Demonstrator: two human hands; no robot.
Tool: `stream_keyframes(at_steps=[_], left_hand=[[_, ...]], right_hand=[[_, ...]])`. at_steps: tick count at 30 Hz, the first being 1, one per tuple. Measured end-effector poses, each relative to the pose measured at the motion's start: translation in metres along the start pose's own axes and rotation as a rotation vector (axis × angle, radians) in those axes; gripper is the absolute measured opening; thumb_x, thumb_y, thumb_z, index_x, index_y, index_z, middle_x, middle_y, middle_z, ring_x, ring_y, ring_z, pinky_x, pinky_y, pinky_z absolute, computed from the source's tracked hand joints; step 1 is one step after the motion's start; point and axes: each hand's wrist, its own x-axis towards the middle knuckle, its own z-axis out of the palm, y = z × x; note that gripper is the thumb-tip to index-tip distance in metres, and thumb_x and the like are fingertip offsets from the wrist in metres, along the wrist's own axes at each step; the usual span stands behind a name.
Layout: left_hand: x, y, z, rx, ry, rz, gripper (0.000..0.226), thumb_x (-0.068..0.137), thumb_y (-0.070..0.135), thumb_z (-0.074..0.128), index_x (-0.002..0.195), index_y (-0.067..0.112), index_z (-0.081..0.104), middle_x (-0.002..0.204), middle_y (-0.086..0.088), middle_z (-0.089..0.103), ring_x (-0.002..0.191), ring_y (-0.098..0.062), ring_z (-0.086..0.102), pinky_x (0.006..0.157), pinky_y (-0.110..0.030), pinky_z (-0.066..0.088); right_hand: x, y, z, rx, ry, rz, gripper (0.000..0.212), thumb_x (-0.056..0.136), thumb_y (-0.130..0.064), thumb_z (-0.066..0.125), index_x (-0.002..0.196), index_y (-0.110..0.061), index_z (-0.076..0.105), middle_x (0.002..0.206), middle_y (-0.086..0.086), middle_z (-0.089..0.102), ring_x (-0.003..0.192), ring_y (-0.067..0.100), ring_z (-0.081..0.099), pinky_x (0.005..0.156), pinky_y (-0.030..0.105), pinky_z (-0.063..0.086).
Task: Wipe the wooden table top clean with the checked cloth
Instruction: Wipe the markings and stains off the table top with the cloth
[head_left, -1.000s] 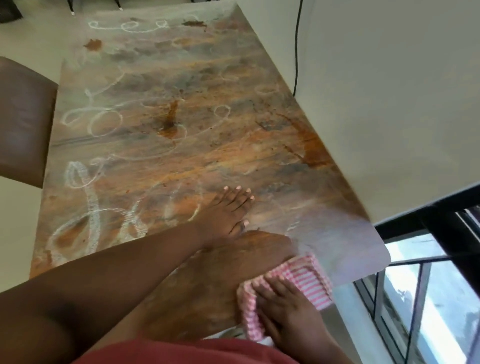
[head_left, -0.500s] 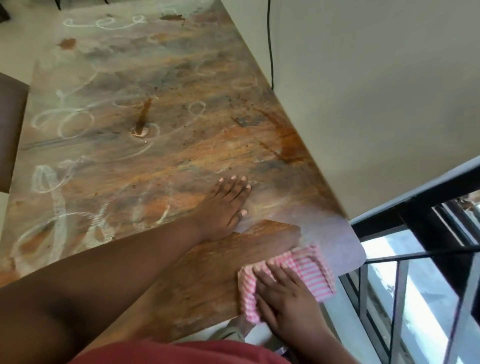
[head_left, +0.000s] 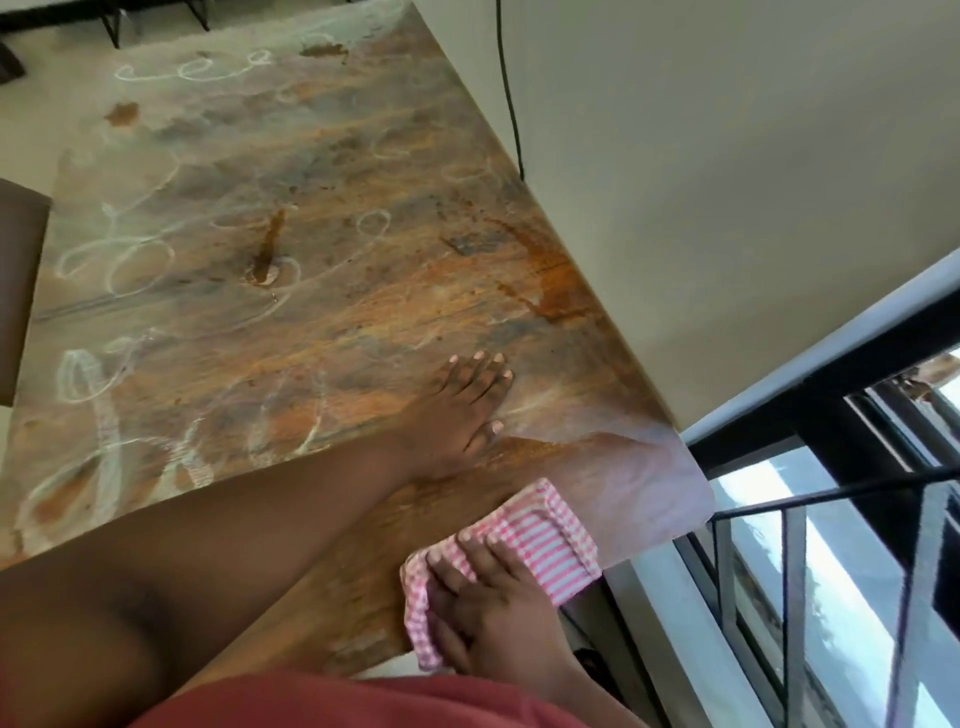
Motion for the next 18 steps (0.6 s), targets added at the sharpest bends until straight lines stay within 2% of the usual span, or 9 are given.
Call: stream_keyframes(at_steps=[2, 4, 7, 11, 13, 15, 18], left_hand=[[-0.002, -0.002, -0.003, -0.012, 0.008, -0.015, 0.066, 0.096, 0.049, 0.01, 0.152, 0.016, -0.004, 0.159, -0.007, -0.011, 0.144, -0.021, -0.017, 0.108, -0.03, -0.025], [-0.008, -0.006, -0.005, -0.03, 0.019, -0.021, 0.065, 0.097, 0.047, 0.011, 0.152, 0.015, -0.003, 0.159, -0.007, -0.011, 0.143, -0.02, -0.018, 0.109, -0.031, -0.025], [-0.02, -0.014, -0.002, -0.017, 0.042, -0.045, 0.065, 0.097, 0.047, 0.01, 0.152, 0.014, -0.003, 0.159, -0.008, -0.009, 0.145, -0.023, -0.016, 0.112, -0.033, -0.021], [-0.04, -0.021, 0.006, -0.041, 0.057, -0.083, 0.067, 0.097, 0.049, 0.009, 0.152, 0.012, 0.004, 0.159, -0.01, -0.003, 0.146, -0.026, -0.009, 0.113, -0.035, -0.017], [-0.049, -0.022, 0.007, -0.055, 0.066, -0.104, 0.067, 0.095, 0.048, 0.01, 0.152, 0.012, 0.008, 0.159, -0.01, 0.0, 0.146, -0.027, -0.007, 0.114, -0.036, -0.015], [-0.056, -0.024, 0.007, -0.063, 0.068, -0.121, 0.066, 0.096, 0.045, 0.015, 0.152, 0.012, 0.01, 0.159, -0.01, 0.001, 0.146, -0.027, -0.007, 0.114, -0.036, -0.015], [-0.069, -0.032, 0.003, -0.059, 0.094, -0.144, 0.066, 0.095, 0.046, 0.014, 0.152, 0.012, 0.009, 0.16, -0.01, 0.001, 0.146, -0.026, -0.006, 0.115, -0.037, -0.014]], right_hand=[[-0.011, 0.013, -0.004, -0.025, -0.032, -0.108, 0.029, 0.086, -0.044, 0.053, 0.108, -0.032, 0.068, 0.124, -0.017, 0.061, 0.122, 0.017, 0.053, 0.105, 0.033, 0.032], [-0.02, 0.034, -0.016, -0.065, -0.046, -0.131, 0.028, 0.091, -0.044, 0.05, 0.108, -0.033, 0.069, 0.123, -0.017, 0.061, 0.124, 0.015, 0.051, 0.105, 0.032, 0.032], [-0.023, 0.054, -0.032, -0.074, -0.004, -0.087, 0.03, 0.094, -0.042, 0.045, 0.105, -0.03, 0.071, 0.12, -0.016, 0.064, 0.123, 0.016, 0.052, 0.105, 0.031, 0.032], [0.003, 0.018, -0.008, -0.075, 0.029, 0.006, 0.024, 0.086, -0.038, 0.053, 0.095, -0.031, 0.073, 0.116, -0.013, 0.066, 0.119, 0.024, 0.056, 0.101, 0.035, 0.032], [0.024, -0.016, 0.015, -0.02, -0.024, -0.137, 0.022, 0.083, -0.04, 0.053, 0.09, -0.032, 0.072, 0.115, -0.016, 0.066, 0.117, 0.025, 0.057, 0.102, 0.034, 0.029], [0.037, -0.043, 0.033, -0.004, -0.115, -0.282, 0.027, 0.082, -0.043, 0.049, 0.094, -0.035, 0.071, 0.115, -0.019, 0.065, 0.117, 0.021, 0.056, 0.103, 0.034, 0.03], [0.034, -0.043, 0.039, -0.027, -0.219, -0.377, 0.03, 0.084, -0.047, 0.045, 0.101, -0.04, 0.069, 0.117, -0.023, 0.062, 0.118, 0.016, 0.055, 0.104, 0.034, 0.03]])
